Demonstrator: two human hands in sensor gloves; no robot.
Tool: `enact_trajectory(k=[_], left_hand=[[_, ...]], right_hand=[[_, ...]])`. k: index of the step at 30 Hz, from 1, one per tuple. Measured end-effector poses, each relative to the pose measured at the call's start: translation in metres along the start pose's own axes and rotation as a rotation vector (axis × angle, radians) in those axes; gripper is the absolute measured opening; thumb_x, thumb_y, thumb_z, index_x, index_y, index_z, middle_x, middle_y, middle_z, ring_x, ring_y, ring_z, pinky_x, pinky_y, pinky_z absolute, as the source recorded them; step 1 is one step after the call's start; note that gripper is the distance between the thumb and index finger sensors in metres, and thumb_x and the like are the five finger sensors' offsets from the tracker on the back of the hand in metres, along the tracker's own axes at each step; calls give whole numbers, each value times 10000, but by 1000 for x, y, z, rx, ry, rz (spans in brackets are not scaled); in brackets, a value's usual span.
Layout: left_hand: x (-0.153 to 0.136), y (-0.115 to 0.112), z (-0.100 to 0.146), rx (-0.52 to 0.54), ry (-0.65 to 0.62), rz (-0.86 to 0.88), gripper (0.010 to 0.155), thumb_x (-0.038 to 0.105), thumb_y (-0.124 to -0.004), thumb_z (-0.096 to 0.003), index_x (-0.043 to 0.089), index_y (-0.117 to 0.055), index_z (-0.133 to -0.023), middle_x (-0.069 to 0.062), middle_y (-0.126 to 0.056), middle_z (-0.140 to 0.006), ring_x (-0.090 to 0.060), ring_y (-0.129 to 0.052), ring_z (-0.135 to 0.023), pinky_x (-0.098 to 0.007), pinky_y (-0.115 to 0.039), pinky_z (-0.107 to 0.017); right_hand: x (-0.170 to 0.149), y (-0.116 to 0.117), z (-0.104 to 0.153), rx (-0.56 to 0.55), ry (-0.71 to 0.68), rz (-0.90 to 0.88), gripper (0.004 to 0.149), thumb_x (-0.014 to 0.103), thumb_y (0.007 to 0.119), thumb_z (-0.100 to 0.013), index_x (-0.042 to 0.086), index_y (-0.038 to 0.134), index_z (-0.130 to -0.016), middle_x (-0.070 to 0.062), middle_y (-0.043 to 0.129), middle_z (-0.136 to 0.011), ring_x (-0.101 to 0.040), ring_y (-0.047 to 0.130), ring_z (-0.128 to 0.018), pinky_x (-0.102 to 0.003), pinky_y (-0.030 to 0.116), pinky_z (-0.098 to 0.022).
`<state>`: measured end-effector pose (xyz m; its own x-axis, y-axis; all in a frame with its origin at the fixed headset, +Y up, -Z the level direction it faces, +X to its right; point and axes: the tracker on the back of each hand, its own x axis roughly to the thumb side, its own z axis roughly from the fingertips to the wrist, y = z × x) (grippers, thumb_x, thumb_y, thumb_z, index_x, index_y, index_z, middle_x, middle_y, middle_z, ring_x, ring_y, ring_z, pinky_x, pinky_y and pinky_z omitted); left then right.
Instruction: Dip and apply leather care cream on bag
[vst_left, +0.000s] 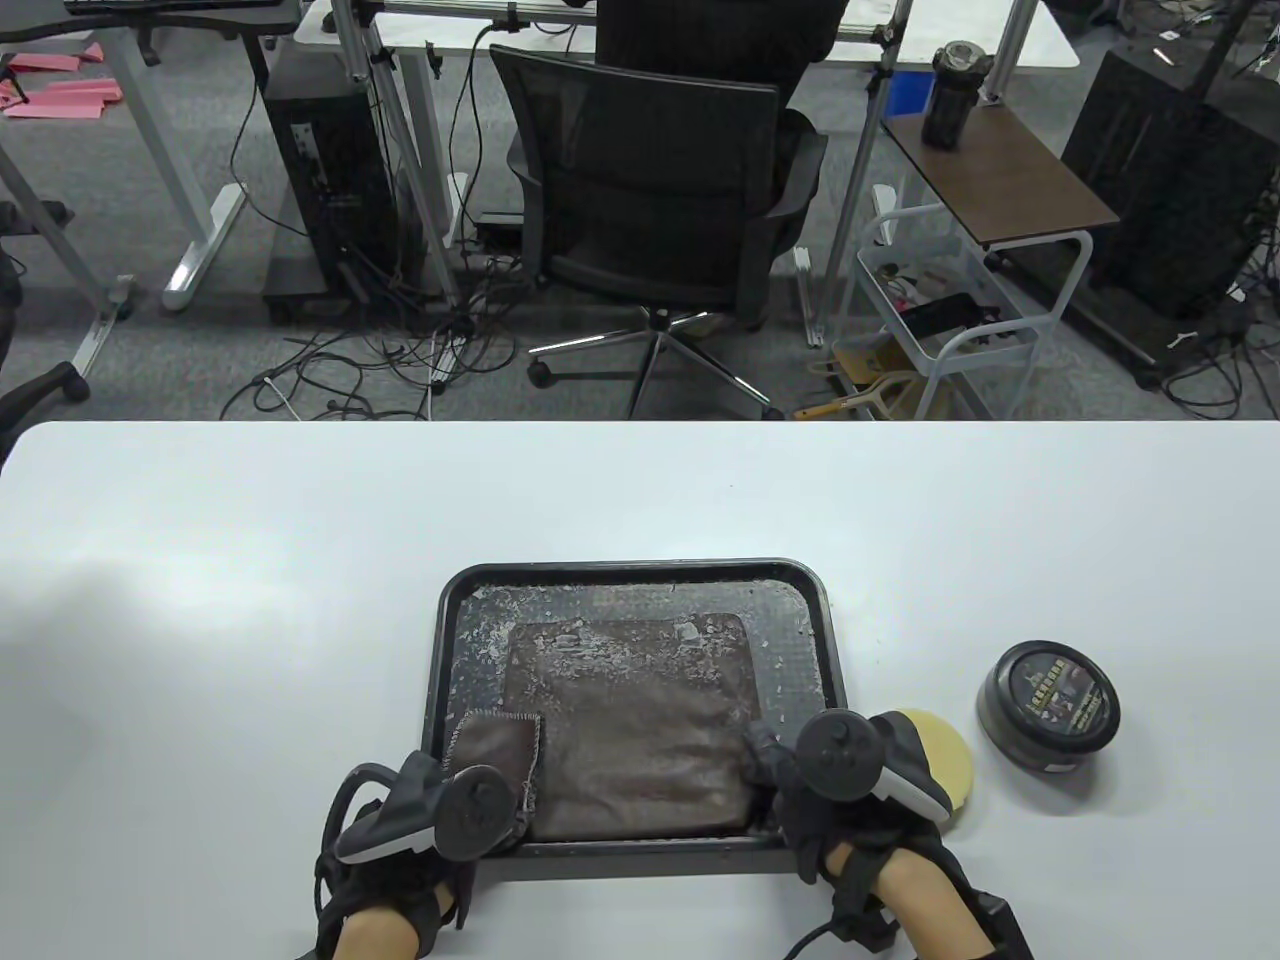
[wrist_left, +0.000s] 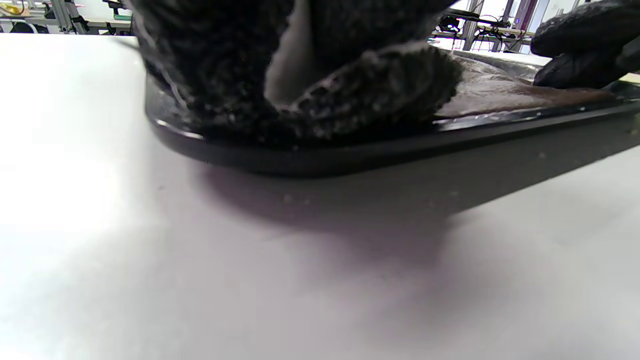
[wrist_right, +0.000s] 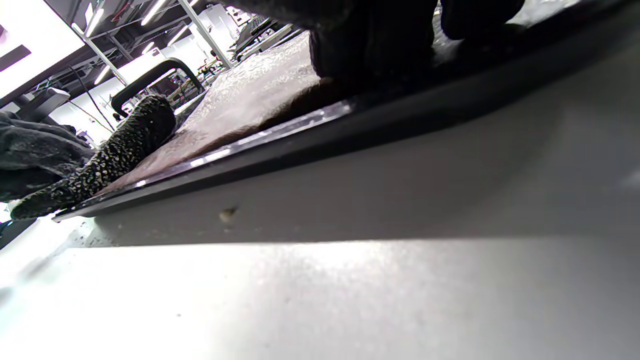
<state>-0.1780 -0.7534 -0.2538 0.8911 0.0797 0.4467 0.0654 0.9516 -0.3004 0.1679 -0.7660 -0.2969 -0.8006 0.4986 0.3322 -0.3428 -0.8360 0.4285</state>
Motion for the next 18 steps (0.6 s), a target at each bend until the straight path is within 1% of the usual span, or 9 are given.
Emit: enact_trajectory(k=[1, 3, 9, 11, 13, 14, 15, 17, 18], left_hand=[[1, 1, 0, 12, -11, -4, 486, 184, -795, -430, 150, -847, -912, -111, -871, -840, -375, -934, -661, -445, -848, -449], [1, 6, 3, 80, -32, -1, 489, 188, -803, -427, 150, -859, -911, -111, -886, -833, -369, -951, -650, -441, -858, -440], [-7, 23, 20, 404, -52, 188, 493, 189, -813, -427, 147, -863, -915, -115, -894, -831, -371, -959, -649, -449, -858, -440], [-11, 26, 25, 490, -40, 238, 492, 186, -817, -426, 139, -867, -914, -119, -896, -829, -375, -958, -648, -454, -856, -440], [-15, 27, 29, 559, -14, 253, 492, 189, -818, -426, 141, -868, -913, -120, -898, -828, -374, -959, -648, -454, -857, -440], [-17, 26, 31, 587, 3, 254, 491, 188, -819, -426, 139, -869, -912, -120, -900, -826, -375, -961, -645, -454, -858, -438], [-18, 26, 31, 596, 12, 253, 492, 189, -819, -426, 138, -870, -913, -121, -899, -827, -375, -961, -646, -453, -859, -438], [-20, 25, 32, 616, 44, 245, 493, 189, -820, -426, 136, -869, -914, -119, -900, -826, -375, -962, -645, -455, -858, -437], [-21, 25, 32, 618, 55, 241, 492, 190, -820, -427, 137, -869, -913, -120, -901, -825, -376, -963, -644, -455, -858, -437]], right_hand=[[1, 0, 0, -11, -13, 20, 677, 150, 756, -450, 53, 425, -1033, -163, 752, -964, -400, 704, -873, -597, 616, -599], [4, 2, 1, -17, -35, 53, 695, 172, 781, -449, 54, 427, -1035, -177, 749, -967, -417, 708, -870, -605, 618, -597], [15, -1, 4, -96, -96, 121, 687, 231, 832, -441, 53, 534, -1033, -237, 807, -939, -481, 762, -822, -629, 629, -580], [18, -4, 6, -162, -81, 154, 678, 266, 851, -435, 41, 593, -1022, -256, 823, -932, -499, 766, -816, -642, 632, -571], [22, -9, 10, -281, -56, 229, 673, 322, 872, -429, 39, 663, -1002, -267, 834, -935, -517, 758, -821, -657, 626, -571], [25, -10, 11, -339, -33, 267, 660, 348, 875, -426, 39, 707, -984, -272, 844, -932, -528, 758, -820, -662, 625, -569], [26, -10, 12, -357, -25, 287, 650, 370, 877, -425, 43, 741, -970, -277, 842, -936, -535, 755, -822, -667, 624, -569], [30, -10, 13, -365, 44, 321, 622, 404, 871, -426, 38, 817, -927, -296, 785, -976, -552, 707, -850, -678, 600, -581], [31, -9, 12, -345, 75, 326, 607, 424, 861, -429, 36, 857, -896, -302, 754, -996, -559, 678, -866, -683, 585, -589]])
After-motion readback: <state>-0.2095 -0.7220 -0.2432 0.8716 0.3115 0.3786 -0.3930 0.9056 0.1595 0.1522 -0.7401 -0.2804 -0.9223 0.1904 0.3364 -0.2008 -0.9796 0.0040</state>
